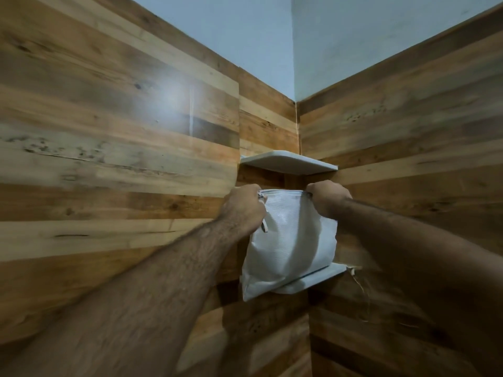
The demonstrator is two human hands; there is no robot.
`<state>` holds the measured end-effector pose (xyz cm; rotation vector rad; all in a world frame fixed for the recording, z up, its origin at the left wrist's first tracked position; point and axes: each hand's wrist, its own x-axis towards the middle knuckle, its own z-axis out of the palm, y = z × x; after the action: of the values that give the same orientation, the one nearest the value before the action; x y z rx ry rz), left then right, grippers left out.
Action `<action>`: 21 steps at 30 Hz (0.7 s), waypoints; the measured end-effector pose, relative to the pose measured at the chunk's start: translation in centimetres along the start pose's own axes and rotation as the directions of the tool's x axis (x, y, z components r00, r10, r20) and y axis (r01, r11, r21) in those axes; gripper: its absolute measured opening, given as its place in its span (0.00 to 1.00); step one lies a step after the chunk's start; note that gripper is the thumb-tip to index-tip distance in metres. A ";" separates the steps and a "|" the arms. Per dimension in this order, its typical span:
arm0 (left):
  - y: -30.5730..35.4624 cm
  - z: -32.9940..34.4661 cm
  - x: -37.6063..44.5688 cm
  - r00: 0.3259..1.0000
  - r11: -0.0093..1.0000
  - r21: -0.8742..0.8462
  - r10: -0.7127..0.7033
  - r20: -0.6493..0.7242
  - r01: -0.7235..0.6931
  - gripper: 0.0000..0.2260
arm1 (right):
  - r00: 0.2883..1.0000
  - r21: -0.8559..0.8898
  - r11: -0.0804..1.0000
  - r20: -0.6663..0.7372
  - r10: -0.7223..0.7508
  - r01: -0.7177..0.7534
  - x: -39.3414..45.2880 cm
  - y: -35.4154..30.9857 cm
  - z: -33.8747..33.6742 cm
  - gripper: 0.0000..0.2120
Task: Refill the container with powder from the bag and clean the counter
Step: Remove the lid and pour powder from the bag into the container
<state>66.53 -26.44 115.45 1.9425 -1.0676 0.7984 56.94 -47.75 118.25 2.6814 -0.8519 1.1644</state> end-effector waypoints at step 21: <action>18.2 -1.5 -33.4 0.981 0.936 -0.322 0.176 0.078 -0.142 0.12 | 0.973 -0.159 0.982 0.218 -0.069 0.105 -34.7 14.6 -11.8 0.14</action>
<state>35.24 -18.32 95.46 1.6567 -1.3433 0.5725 22.41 -40.70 100.40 2.7029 -0.8095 0.7600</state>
